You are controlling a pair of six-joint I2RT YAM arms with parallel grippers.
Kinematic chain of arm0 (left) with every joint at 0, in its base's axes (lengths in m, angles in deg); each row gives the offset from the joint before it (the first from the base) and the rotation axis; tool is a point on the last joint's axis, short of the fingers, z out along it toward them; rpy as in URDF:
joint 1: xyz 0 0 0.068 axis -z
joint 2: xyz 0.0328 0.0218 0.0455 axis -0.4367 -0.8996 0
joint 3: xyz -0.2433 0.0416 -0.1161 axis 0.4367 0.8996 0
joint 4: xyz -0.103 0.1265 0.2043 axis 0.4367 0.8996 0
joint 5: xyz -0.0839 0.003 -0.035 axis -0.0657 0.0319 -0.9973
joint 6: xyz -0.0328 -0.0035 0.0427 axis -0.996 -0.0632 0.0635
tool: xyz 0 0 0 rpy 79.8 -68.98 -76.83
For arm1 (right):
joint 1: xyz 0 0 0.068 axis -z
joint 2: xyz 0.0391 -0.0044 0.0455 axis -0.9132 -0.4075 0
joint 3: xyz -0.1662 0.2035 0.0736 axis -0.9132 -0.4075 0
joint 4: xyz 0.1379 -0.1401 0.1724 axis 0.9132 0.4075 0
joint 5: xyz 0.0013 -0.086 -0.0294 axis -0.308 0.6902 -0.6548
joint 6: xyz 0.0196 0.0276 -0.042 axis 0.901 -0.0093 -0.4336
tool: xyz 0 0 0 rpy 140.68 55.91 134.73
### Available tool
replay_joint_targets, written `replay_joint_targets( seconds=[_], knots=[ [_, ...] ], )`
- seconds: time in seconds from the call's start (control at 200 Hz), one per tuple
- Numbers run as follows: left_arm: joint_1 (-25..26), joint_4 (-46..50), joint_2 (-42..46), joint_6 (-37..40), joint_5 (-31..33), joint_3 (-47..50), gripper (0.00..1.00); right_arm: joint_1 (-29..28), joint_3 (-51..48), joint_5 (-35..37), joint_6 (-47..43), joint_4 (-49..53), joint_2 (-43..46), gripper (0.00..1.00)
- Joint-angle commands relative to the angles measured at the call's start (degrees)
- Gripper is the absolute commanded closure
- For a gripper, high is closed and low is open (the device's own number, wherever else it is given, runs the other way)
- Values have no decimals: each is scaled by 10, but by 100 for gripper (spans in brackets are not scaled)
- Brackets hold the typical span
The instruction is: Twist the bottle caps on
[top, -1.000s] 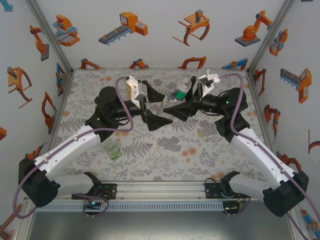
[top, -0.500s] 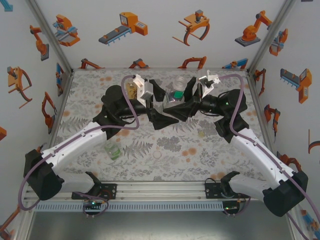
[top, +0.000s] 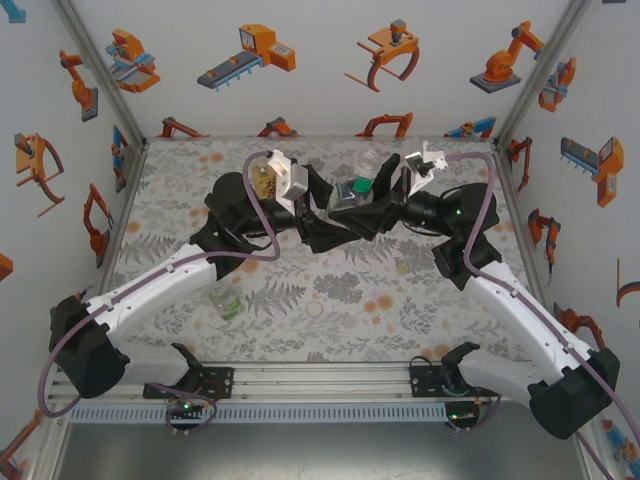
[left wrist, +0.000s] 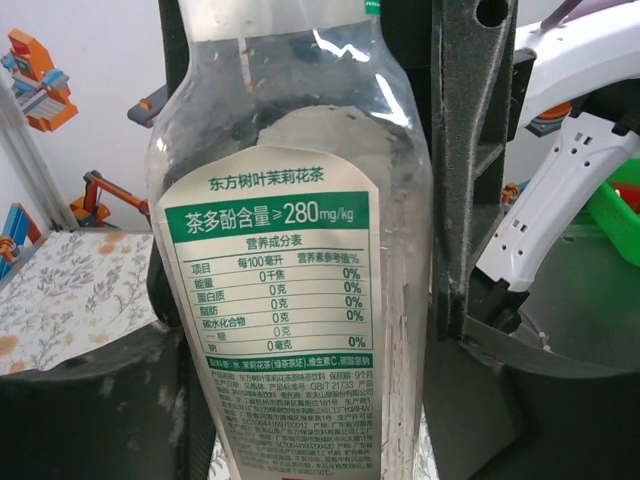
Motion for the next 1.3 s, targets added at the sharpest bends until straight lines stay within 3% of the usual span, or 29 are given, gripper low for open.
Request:
replay_joint_targets(
  seconds=[0.0, 0.34, 0.416, 0.506, 0.636, 0.911, 1.071, 1.297],
  knots=[
    [1, -29, 10, -1, 13, 1, 43, -6, -5, 9, -4, -5, 16, 67],
    [1, -15, 14, 1, 11, -1, 47, -6, -11, 14, -7, 3, 24, 65],
    [1, -11, 15, 1, 13, -1, 47, -6, -10, 17, -8, 7, 26, 57],
    [2, 0, 20, 8, 24, 0, 48, -6, -10, 25, -14, 16, 33, 35],
    [-3, 45, 32, 32, 50, -8, 47, -6, -6, 48, -59, 81, 56, 23],
    [-48, 147, 74, 72, 70, -15, 52, -6, 9, 167, -164, 276, 117, 21],
    [-96, 211, 101, 81, 71, -15, 62, -6, 10, 254, -183, 358, 137, 21],
    [-145, 305, 122, 123, 64, -22, 78, -6, 18, 433, -183, 510, 128, 21]
  ],
)
